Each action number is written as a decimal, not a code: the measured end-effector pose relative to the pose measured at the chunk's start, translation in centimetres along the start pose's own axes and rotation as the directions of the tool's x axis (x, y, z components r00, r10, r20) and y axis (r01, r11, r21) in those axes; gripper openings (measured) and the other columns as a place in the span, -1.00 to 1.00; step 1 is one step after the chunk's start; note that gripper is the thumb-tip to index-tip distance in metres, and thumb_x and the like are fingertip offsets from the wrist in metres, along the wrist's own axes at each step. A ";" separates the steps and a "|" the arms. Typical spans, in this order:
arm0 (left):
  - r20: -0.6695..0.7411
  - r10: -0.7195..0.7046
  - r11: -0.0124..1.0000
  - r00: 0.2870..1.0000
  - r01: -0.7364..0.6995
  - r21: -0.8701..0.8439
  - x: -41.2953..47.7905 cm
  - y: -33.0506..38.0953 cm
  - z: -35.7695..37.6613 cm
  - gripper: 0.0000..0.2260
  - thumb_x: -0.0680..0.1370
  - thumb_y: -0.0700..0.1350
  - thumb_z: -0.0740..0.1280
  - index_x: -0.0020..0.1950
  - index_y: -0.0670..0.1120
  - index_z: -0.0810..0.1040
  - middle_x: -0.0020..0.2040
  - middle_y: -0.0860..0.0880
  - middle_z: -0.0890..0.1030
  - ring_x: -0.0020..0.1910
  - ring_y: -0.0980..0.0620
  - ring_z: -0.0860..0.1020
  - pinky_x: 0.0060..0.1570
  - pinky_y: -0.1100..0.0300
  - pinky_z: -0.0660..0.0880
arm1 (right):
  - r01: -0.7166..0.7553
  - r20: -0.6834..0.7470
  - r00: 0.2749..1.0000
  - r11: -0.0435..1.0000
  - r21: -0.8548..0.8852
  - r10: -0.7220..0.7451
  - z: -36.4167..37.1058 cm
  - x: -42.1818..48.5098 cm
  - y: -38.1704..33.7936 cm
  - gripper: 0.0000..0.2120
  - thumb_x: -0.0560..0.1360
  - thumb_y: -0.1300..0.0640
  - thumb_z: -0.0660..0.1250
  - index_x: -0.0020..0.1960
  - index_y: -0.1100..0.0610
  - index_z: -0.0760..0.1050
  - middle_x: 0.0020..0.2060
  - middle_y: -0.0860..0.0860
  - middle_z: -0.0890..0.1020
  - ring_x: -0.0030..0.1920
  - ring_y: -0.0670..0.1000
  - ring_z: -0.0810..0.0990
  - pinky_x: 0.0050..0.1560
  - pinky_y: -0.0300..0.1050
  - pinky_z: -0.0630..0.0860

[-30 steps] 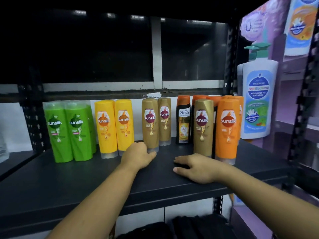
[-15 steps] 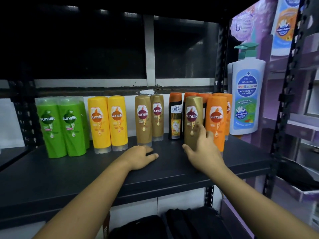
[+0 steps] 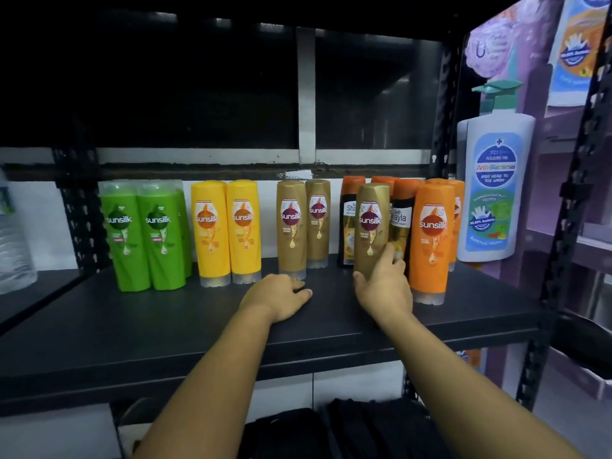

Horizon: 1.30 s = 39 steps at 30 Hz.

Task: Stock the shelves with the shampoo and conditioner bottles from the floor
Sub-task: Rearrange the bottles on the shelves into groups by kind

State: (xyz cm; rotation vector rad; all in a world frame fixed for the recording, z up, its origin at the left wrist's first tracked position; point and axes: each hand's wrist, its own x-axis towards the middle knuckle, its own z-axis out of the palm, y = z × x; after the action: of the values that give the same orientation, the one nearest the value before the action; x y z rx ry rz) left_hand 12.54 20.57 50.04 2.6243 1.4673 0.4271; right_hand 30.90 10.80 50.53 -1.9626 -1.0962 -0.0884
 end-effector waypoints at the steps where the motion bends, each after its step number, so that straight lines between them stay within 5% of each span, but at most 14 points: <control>1: -0.009 0.004 1.000 1.000 -0.003 0.014 -0.1 0.2 0.0 -0.56 0.65 0.24 0.16 0.48 0.13 0.51 0.43 -0.06 0.55 0.37 -0.12 0.50 0.33 -0.01 0.47 | -0.006 0.006 1.000 1.000 0.017 0.006 0.2 0.4 -0.1 -0.12 0.54 0.00 0.42 0.61 0.10 -0.09 0.51 0.20 0.23 0.40 0.27 0.42 0.26 0.19 0.52; 5: -0.027 0.008 0.998 1.000 -0.007 0.056 -0.6 0.7 -0.2 -0.56 0.67 0.21 0.14 0.47 0.10 0.52 0.39 -0.08 0.58 0.34 -0.14 0.52 0.30 -0.01 0.49 | -0.041 0.050 0.998 0.999 -0.001 0.041 1.0 1.3 -1.5 -0.14 0.58 0.04 0.38 0.62 0.12 -0.13 0.51 0.21 0.25 0.45 0.25 0.35 0.28 0.18 0.46; 9: -0.039 0.001 0.999 0.999 0.001 0.049 -0.5 0.7 -0.2 -0.56 0.66 0.21 0.16 0.46 0.10 0.54 0.38 -0.07 0.59 0.33 -0.13 0.53 0.29 -0.02 0.50 | -0.003 0.077 0.997 1.000 -0.002 0.003 2.8 2.0 -2.9 -0.28 0.58 0.07 0.37 0.57 0.15 0.03 0.40 0.22 0.36 0.32 0.27 0.49 0.13 0.14 0.52; 14: -0.051 0.002 0.999 0.999 -0.001 0.034 -0.5 0.6 -0.2 -0.57 0.64 0.21 0.18 0.43 0.11 0.56 0.37 -0.07 0.60 0.31 -0.13 0.54 0.28 -0.03 0.51 | 0.003 0.218 0.975 0.992 0.123 -0.030 4.8 3.4 -3.4 -0.45 0.60 0.02 0.35 0.46 0.20 0.23 0.42 0.19 0.36 0.34 0.25 0.47 0.24 0.11 0.46; 25: -0.108 -0.003 0.999 0.994 -0.001 -0.043 -0.2 0.2 0.2 -0.62 0.58 0.21 0.24 0.20 0.05 0.70 0.17 -0.03 0.70 0.15 -0.07 0.61 0.16 -0.04 0.58 | 0.091 0.171 0.977 0.974 0.209 -0.128 6.8 4.9 -3.2 -0.57 0.55 0.05 0.43 0.31 0.19 0.39 0.25 0.14 0.55 0.27 0.19 0.53 0.23 0.07 0.51; 30: -0.254 -0.076 0.989 0.964 0.040 -0.143 0.1 -0.2 0.1 -0.74 0.57 0.10 0.31 0.00 -0.05 0.68 -0.04 -0.04 0.68 -0.04 -0.07 0.60 -0.01 -0.03 0.60 | 0.114 0.156 0.977 0.971 0.209 -0.148 7.2 5.1 -2.7 -0.58 0.55 0.04 0.44 0.30 0.19 0.40 0.22 0.14 0.57 0.23 0.19 0.55 0.21 0.09 0.53; 33: -0.332 -0.132 0.974 0.934 0.059 -0.221 0.4 -0.6 0.0 -0.78 0.60 0.05 0.34 0.11 -0.07 0.57 0.04 -0.05 0.61 0.00 -0.07 0.56 0.04 -0.01 0.57 | 0.110 0.157 0.977 0.971 0.213 -0.145 7.4 5.3 -2.6 -0.60 0.55 0.06 0.44 0.28 0.17 0.40 0.21 0.12 0.56 0.23 0.19 0.55 0.20 0.08 0.52; 39: -0.401 -0.078 0.953 0.913 -0.049 -0.298 0.5 -0.6 0.2 -0.53 0.62 -0.03 0.35 0.50 -0.02 0.31 0.43 -0.03 0.37 0.34 -0.05 0.47 0.29 -0.01 0.48 | 0.106 0.160 0.978 0.976 0.191 -0.137 7.7 5.4 -2.5 -0.60 0.55 0.07 0.42 0.30 0.14 0.38 0.21 0.12 0.56 0.23 0.19 0.55 0.19 0.10 0.53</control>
State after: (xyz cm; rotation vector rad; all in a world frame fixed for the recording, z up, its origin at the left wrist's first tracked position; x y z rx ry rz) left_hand 12.37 21.35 49.84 2.3669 1.3794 1.1620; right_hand 29.90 20.42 49.72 -1.7640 -1.2909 0.1144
